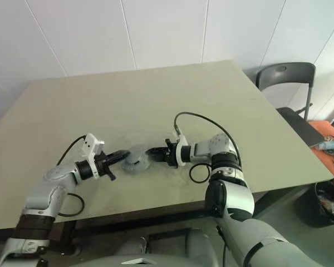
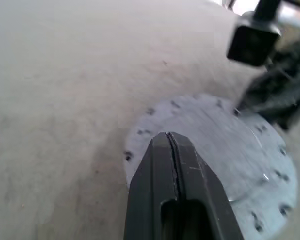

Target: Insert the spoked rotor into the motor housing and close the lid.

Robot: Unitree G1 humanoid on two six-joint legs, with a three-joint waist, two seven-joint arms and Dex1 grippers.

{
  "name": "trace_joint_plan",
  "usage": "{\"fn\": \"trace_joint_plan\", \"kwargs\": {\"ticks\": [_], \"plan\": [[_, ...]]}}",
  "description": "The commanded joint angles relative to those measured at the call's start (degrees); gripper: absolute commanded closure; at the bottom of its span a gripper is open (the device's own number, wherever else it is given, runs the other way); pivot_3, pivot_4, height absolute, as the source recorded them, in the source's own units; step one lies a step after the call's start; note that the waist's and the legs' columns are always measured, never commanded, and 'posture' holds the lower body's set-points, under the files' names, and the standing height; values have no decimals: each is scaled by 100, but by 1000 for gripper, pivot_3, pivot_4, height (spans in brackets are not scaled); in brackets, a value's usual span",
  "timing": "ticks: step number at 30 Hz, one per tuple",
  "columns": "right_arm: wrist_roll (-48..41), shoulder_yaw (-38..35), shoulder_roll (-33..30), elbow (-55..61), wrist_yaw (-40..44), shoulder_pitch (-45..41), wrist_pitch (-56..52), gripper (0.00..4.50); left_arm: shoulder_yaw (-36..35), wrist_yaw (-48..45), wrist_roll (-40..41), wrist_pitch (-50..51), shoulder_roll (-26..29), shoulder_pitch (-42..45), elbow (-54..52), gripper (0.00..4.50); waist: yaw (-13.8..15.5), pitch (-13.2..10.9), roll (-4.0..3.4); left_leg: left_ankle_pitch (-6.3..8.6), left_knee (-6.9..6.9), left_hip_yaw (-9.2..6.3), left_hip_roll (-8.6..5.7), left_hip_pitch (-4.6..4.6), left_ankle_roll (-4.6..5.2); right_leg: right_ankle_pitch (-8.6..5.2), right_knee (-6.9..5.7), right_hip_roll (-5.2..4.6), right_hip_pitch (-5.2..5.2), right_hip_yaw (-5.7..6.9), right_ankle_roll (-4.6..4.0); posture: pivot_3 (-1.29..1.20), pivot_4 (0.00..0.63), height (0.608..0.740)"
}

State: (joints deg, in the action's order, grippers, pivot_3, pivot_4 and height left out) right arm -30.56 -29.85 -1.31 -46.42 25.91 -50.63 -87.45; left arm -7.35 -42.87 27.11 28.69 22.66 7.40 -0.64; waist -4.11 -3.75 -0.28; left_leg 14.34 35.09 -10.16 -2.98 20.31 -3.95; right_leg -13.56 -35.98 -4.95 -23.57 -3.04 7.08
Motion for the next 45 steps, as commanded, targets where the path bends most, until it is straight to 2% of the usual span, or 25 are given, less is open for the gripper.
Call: {"fn": "trace_joint_plan", "kwargs": {"ticks": [1,3,5,8,12,16,19,25,32,42,45], "plan": [[-367,-158,-3,348,79,-125,-158,3375,-848,340,937,633,-90,-133,-355,4500,1,0,0,0,-2,0,0,1,0,0,-1,0,-4,0,0,0,0,740],[-392,-189,-16,396,64,-147,-202,3375,-1463,293,2189,1467,-165,-214,-358,4500,-1,0,0,0,-2,-1,1,4,0,0,-1,1,-7,2,0,0,0,740],[-443,-204,-29,463,100,-177,-267,3375,-1777,390,2506,1570,-191,-342,-429,4500,0,0,0,0,0,0,1,7,0,-1,0,0,-6,2,0,0,0,740],[-469,-228,-35,517,100,-199,-327,3375,-1939,414,2758,1703,-151,-486,-477,3645,5,0,0,0,1,1,0,5,0,-8,6,0,-2,2,-12,0,0,740],[-568,-274,-134,582,138,-301,-421,3375,-2302,604,3176,1846,-227,-759,-342,2273,0,0,0,0,0,2,0,5,0,-11,8,1,-1,2,-19,0,0,740],[-658,-305,-320,622,183,-457,-493,3375,-2616,790,4035,2250,-350,-827,-216,928,5,-1,0,0,0,3,0,6,0,-12,10,0,-1,2,-20,0,0,740],[-864,-198,-458,607,280,-597,-505,3375,-2592,838,4514,2571,-419,-884,-257,40,4,-1,0,0,1,3,0,7,-1,-12,15,0,1,3,-20,0,0,740],[-1644,361,-552,809,370,-708,-505,3375,-2338,1022,5200,3016,-589,-887,-391,0,-9,-1,0,1,-10,5,1,8,0,-11,42,0,8,2,-20,0,0,740],[-2597,1111,-652,1142,227,-579,-505,3375,-2182,1321,5864,3056,-716,-655,-429,0,12,0,1,4,-9,5,1,13,-5,-9,53,0,10,3,-19,0,0,740],[-3271,1451,-615,1284,-161,-426,-505,3375,-1841,1518,6456,3235,-595,-633,-470,0,14,0,1,4,-9,6,1,13,-6,-8,61,0,13,2,-19,0,0,740],[-3390,1464,-597,1287,-256,-406,-505,3375,-1748,1508,6517,3300,-519,-701,-440,614,11,0,1,4,-8,7,0,13,-6,-8,62,0,13,2,-19,0,0,740]]}}
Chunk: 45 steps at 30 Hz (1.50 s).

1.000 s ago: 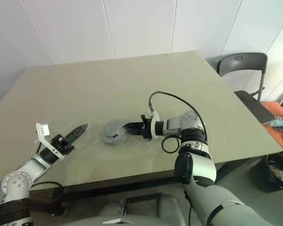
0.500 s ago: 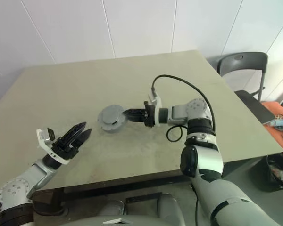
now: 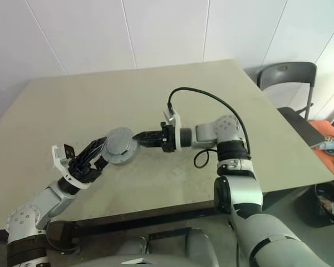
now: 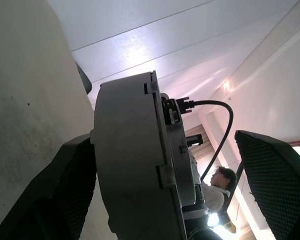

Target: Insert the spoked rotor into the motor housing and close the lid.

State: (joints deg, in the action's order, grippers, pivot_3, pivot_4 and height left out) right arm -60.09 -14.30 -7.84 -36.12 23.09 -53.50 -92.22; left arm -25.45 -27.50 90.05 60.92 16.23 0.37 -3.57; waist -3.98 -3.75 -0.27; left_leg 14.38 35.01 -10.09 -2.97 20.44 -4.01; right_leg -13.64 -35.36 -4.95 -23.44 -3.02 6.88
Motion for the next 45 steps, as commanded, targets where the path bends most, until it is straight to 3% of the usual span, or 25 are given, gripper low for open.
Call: {"fn": "trace_joint_plan", "kwargs": {"ticks": [1,5,6,18,28,32,36,40,45], "plan": [[-463,-88,57,259,-6,-110,-28,3375,88,-22,237,79,139,-14,-167,929,-1,0,0,0,0,0,0,0,0,0,0,0,0,0,0,0,0,740],[-498,-151,70,178,-154,-123,-28,3375,216,-149,136,95,265,-81,-217,2256,-1,0,0,0,-2,0,0,0,0,0,1,0,0,0,0,0,0,740],[-501,-167,72,164,-178,-124,-28,3375,226,-160,139,84,275,-84,-212,2358,-1,0,0,0,-2,1,0,1,0,0,3,0,0,0,-1,0,0,740],[-306,-116,218,794,-92,196,-26,3375,275,-238,151,-2,311,-97,-223,2358,3,0,0,1,-3,1,0,3,-1,0,7,0,-2,0,0,0,0,740],[25,-62,89,874,-127,348,-28,82,263,-167,161,-108,391,-118,-203,2372,3,0,-1,3,-3,2,0,4,-4,0,10,-1,-2,0,0,0,0,740],[71,-128,-112,840,23,256,-24,0,142,-92,325,-195,396,-111,-176,2372,5,-1,-1,4,-3,3,0,6,-6,0,15,-2,-2,0,-1,0,0,740],[555,775,-619,1591,524,380,340,0,-47,184,357,-550,267,-65,-269,2372,8,-1,-2,6,-3,3,0,7,-9,-1,17,-2,-3,0,0,0,0,740],[1624,2051,-1293,2217,1394,488,1868,0,-459,722,194,-1383,20,190,-290,2372,3,-1,1,10,-1,6,1,7,-17,-2,22,-3,-3,0,3,0,0,740],[2657,3026,-1759,2356,2520,389,3433,0,-991,1888,105,-2501,-288,739,-63,2375,15,-2,8,10,4,9,1,7,-19,2,27,-4,2,-1,11,0,0,740]]}}
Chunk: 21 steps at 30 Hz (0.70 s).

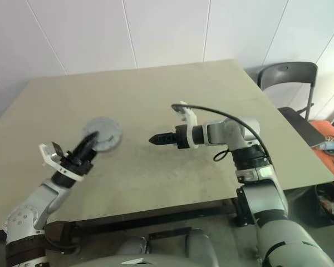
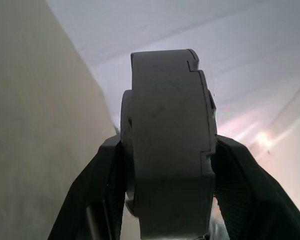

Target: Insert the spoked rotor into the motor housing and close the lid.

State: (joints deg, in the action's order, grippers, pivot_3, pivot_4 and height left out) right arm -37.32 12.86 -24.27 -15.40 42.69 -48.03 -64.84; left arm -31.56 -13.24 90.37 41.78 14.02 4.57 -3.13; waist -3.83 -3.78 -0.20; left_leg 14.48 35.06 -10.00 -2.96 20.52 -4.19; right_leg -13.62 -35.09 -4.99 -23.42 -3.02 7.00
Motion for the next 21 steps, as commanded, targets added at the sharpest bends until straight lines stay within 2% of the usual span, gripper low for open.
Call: {"fn": "trace_joint_plan", "kwargs": {"ticks": [1,5,7,11,16,21], "plan": [[487,386,-141,280,691,-175,838,0,-445,735,41,-754,-127,415,-57,2375,3,0,2,0,0,0,0,0,-1,1,2,0,1,0,1,0,0,740],[699,426,-102,221,988,-322,996,0,-849,2105,-791,-2056,-362,1047,497,2376,98,-1,13,2,2,1,-1,0,-6,11,6,-3,3,-3,17,0,0,740],[804,413,-69,189,1020,-352,1027,0,-888,2202,-869,-2244,-441,1165,502,2376,139,-1,17,2,2,1,-1,-1,-6,16,6,-1,2,-3,24,0,0,740],[1007,447,-118,292,1223,-305,1262,0,-1132,2995,-919,-2783,-711,1489,597,2376,295,-5,58,4,5,0,-3,7,-11,19,12,-2,2,-2,22,0,0,740],[1479,543,-273,635,1618,76,2451,0,-1151,3486,-881,-2852,-847,1618,587,2376,444,-3,73,4,12,2,-6,7,-12,23,23,-3,12,-2,34,0,0,740],[1866,556,-290,611,1836,374,3384,0,-1096,3590,-766,-2695,-893,1613,518,2376,447,-3,77,4,15,3,-6,6,-12,26,27,-3,18,-2,38,0,0,740]]}}
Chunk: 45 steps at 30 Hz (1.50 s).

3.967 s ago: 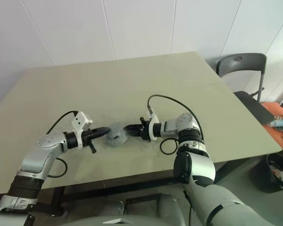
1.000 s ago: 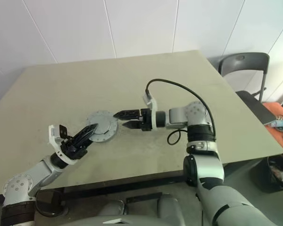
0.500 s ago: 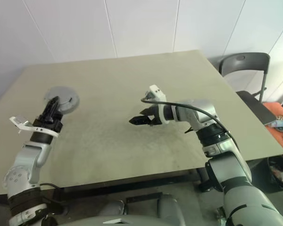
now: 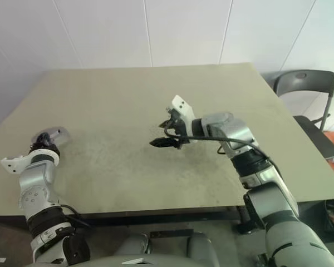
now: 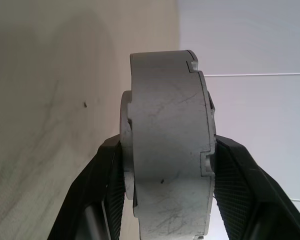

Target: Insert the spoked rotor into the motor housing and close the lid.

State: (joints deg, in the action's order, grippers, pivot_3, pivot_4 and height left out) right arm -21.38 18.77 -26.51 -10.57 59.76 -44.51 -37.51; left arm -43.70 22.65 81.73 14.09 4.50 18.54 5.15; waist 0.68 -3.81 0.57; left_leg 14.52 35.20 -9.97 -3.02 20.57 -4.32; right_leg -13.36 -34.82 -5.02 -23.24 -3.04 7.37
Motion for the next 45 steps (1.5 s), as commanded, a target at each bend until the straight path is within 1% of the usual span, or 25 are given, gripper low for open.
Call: {"fn": "trace_joint_plan", "kwargs": {"ticks": [1,7,15,16,17,19,20,21,22,23,25,27,29,31,32,35,36,38,39,40,41,43,44,45], "plan": [[435,18,-87,76,123,72,888,0,131,19,82,104,55,203,-311,2376,-6,0,0,0,0,0,0,-2,0,1,-1,0,0,0,1,0,0,740],[908,122,-75,-186,212,161,1335,0,210,221,61,302,-12,109,-352,2376,-8,0,1,-1,0,0,0,-9,-2,0,-3,1,5,0,-1,0,0,740],[994,3,32,-262,290,147,1287,0,216,609,105,486,-101,17,-289,2376,-1,0,1,-2,0,1,0,-9,-3,13,-3,1,6,-1,-21,0,0,740],[996,-4,38,-276,299,139,1269,0,208,614,163,508,-127,29,-302,2026,-1,0,1,-2,0,1,0,-10,-3,12,-3,1,7,-1,-21,0,0,740],[1022,-5,43,-302,287,133,1289,0,302,844,34,654,-51,-19,-259,1652,-1,0,1,-2,0,1,0,-10,-3,13,-2,0,8,-1,-21,0,0,740],[1048,4,46,-333,297,128,1297,0,359,1207,-143,689,-43,-58,-294,1093,2,1,1,-2,1,1,0,-11,-3,13,-2,0,10,-1,-21,0,0,740],[1055,5,48,-339,300,129,1298,0,383,1308,-219,691,-31,-79,-315,718,0,1,1,-2,0,1,0,-13,-3,13,-2,0,10,-1,-20,0,0,740],[1066,3,49,-340,302,131,1302,0,330,1338,-211,530,-131,-36,-400,449,-1,1,1,-2,0,1,0,-14,-3,13,-3,0,11,-1,-20,0,0,740],[1062,1,43,-347,332,128,1283,0,344,1492,-386,379,-212,-46,-530,92,-1,1,1,-2,1,1,0,-15,-3,13,-3,0,11,-1,-20,0,0,740],[1059,-1,40,-354,357,125,1268,0,356,1611,-508,267,-274,-53,-625,39,-1,1,1,-2,1,2,0,-16,-3,13,-3,0,13,-1,-21,0,0,740],[1081,-16,37,-366,372,121,1275,0,458,2199,-732,263,-389,-132,-850,39,-10,2,2,-2,1,3,0,-18,-3,14,-3,0,14,-2,-22,0,0,740],[1104,-39,39,-409,376,98,1297,0,661,2764,-958,291,-611,-300,-1311,39,-16,2,2,-2,0,4,0,-20,-3,14,-3,0,14,-4,-22,0,0,740],[1124,-53,34,-444,387,88,1334,0,952,3569,-1055,685,-689,-543,-1722,39,-15,3,2,-2,-1,8,0,-19,-3,15,-2,-2,14,-9,-21,0,0,740],[1129,-69,39,-468,381,86,1346,0,1164,4328,-581,1154,-703,-725,-1947,39,-9,5,-3,-1,-2,8,0,-20,-3,15,-1,-2,14,-10,-21,0,0,740],[1130,-73,40,-477,387,87,1353,0,1206,4333,-267,1160,-799,-760,-2080,39,-5,7,-7,-1,-2,8,0,-21,-3,15,-2,-2,14,-11,-21,0,0,740],[1174,-79,63,-530,361,93,1429,0,1456,4440,-310,1298,-720,-860,-2457,39,6,10,-11,-1,3,9,-3,-23,-3,8,-4,-2,17,-11,-28,0,0,740],[1179,-87,71,-534,352,100,1449,0,1602,4308,-416,1491,-518,-891,-2536,39,9,10,-11,-1,5,8,-3,-23,-3,3,-4,-2,18,-10,-33,0,0,740],[1194,-129,91,-559,282,123,1515,0,1961,3368,-659,2005,141,-952,-2557,39,0,9,-9,-2,7,9,-4,-24,-3,1,-7,-1,19,-10,-31,0,0,740],[1129,-214,129,-604,258,158,1593,0,2245,2589,-935,2241,631,-986,-2584,39,-4,8,-8,-2,8,8,-3,-22,-4,1,-12,1,15,-9,-32,0,0,740],[1080,-272,159,-641,244,180,1650,0,2423,2060,-1127,2367,948,-1007,-2590,39,-14,7,-7,-3,8,8,-3,-22,-5,2,-16,1,11,-9,-34,0,0,740],[995,-364,156,-696,299,236,1745,0,2712,1442,-1439,2566,1454,-1040,-2569,39,-21,7,-7,-3,7,8,-2,-20,-5,2,-19,5,7,-8,-36,0,0,740],[912,-554,177,-792,252,347,1865,0,3134,381,-2140,2599,2229,-1148,-2458,39,-38,10,-14,-4,4,9,-1,-21,-6,3,-22,6,6,-9,-39,0,0,740],[889,-633,187,-835,233,394,1911,0,3380,-164,-2597,2465,2593,-1189,-2412,39,-58,10,-14,-4,2,13,-1,-23,-6,3,-21,4,7,-10,-40,0,0,740],[858,-708,187,-884,252,454,1961,0,3669,-915,-3112,2121,2933,-1247,-2332,39,-84,8,-18,-4,1,13,-1,-21,-6,4,-19,4,6,-10,-41,0,0,740]]}}
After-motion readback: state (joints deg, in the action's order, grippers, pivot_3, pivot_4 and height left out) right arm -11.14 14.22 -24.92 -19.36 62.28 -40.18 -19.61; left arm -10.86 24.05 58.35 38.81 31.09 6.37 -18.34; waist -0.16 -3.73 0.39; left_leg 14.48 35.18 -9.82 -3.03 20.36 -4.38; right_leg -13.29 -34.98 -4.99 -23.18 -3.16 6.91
